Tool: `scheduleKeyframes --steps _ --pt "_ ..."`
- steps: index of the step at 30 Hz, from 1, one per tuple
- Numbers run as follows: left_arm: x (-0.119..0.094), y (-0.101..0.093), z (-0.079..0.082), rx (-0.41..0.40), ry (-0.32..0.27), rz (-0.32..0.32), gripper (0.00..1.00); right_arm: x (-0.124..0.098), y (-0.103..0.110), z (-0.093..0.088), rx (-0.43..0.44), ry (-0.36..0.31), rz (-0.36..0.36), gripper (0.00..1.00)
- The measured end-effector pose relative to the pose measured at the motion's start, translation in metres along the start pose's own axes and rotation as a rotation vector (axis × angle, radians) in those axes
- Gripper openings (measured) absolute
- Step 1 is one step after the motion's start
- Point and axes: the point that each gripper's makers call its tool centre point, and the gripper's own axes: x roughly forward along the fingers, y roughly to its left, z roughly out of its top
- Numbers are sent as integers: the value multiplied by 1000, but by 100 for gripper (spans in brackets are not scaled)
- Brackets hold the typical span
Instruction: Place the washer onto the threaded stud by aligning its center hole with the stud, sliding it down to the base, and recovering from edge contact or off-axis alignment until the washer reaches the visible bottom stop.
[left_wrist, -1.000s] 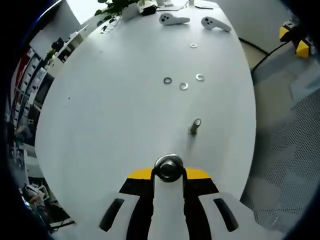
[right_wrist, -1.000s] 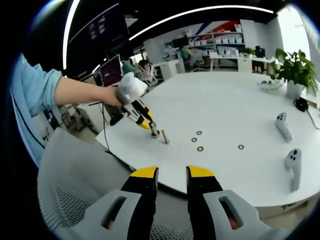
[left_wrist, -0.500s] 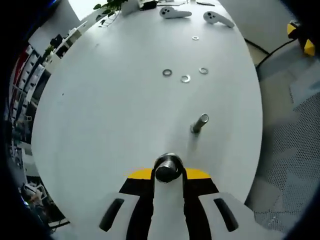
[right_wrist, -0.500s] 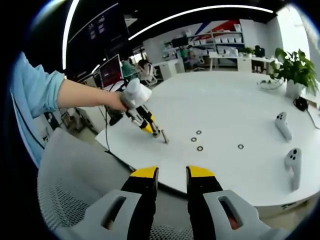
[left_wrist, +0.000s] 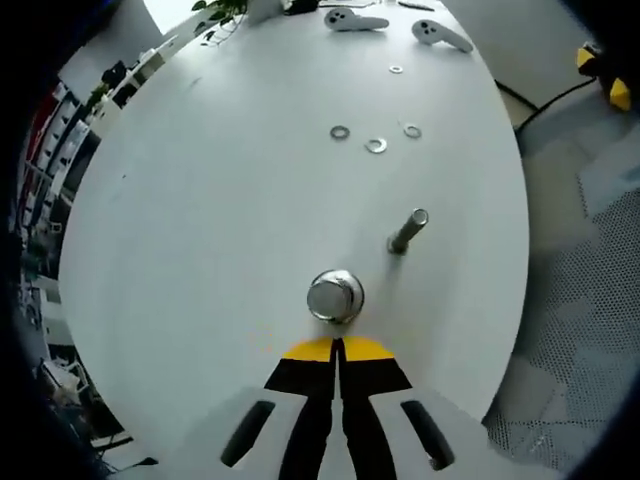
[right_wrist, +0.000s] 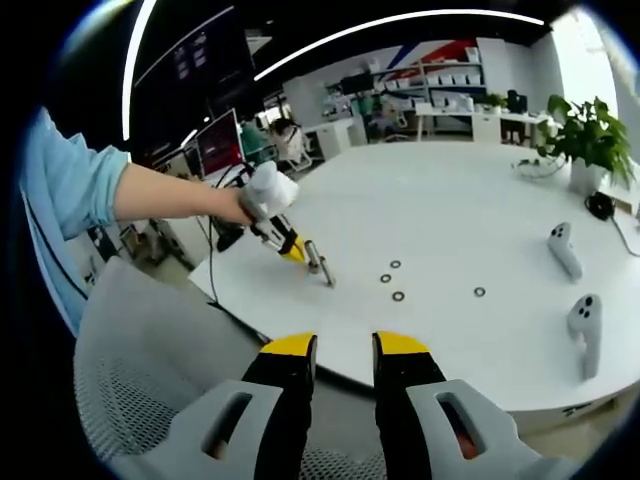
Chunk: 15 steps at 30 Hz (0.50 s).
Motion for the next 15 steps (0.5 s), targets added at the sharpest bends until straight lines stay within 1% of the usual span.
scheduleKeyframes --steps 3,6,7,8,10,11,12,14,15 --pt "-10 -2 -1 -6 -20 10 0 0 0 0 -2 -1 2 25" --pt "-31 -7 5 -11 -72 23 0 0 1 0 -5 0 6 25" --pt "-37 -4 8 -5 -88 37 0 0 1 0 -6 -1 7 25" --pt "-48 1 15 -15 -136 69 0 0 1 0 -7 -1 9 25" --pt "-69 -1 25 -86 -205 70 1 0 2 0 -10 0 12 25" --pt "-77 0 29 -104 -231 81 1 0 2 0 -11 0 13 25" --pt "-90 0 33 -118 -267 93 1 0 3 0 -11 0 15 25" --pt "-110 -9 40 -137 -309 107 3 0 3 0 -14 1 20 25" --pt "-123 -12 43 -146 -345 118 4 0 3 0 -16 1 22 25"
